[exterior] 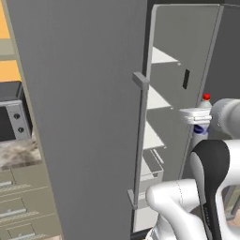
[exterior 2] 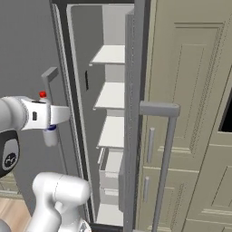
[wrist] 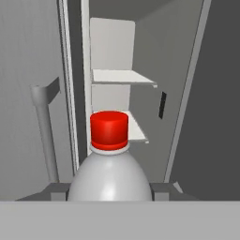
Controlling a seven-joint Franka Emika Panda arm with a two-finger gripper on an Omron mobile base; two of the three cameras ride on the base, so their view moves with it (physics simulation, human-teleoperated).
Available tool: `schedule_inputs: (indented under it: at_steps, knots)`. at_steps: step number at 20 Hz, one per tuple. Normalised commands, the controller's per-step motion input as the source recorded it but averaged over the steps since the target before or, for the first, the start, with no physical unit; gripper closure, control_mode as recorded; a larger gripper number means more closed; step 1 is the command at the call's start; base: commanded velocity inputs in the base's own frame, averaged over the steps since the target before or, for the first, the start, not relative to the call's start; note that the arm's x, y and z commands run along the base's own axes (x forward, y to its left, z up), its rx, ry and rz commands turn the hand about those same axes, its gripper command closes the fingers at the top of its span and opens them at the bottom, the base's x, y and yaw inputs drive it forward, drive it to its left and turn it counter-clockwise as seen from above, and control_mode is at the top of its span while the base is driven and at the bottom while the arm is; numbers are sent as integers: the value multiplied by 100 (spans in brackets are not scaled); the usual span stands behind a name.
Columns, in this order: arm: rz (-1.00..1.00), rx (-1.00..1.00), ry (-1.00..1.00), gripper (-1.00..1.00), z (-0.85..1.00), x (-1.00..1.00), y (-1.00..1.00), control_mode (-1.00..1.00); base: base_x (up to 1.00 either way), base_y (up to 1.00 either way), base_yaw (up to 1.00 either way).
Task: Take the bottled waters from the counter and place them in the freezer to freeze. Close the freezer door after placing the bottles.
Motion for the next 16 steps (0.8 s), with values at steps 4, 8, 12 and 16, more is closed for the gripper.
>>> schedule_inputs:
  at_steps: [4, 8, 12, 16]
  knots:
    - [0, 0, 0, 100, 0, 0, 0, 100, 28, -36, 8]
    - [0, 0, 0, 100, 0, 0, 0, 100, 28, -18, 7]
    - [0, 0, 0, 100, 0, 0, 0, 100, 25, -2, 3]
    - [0, 0, 0, 100, 0, 0, 0, 100, 32, -1, 1]
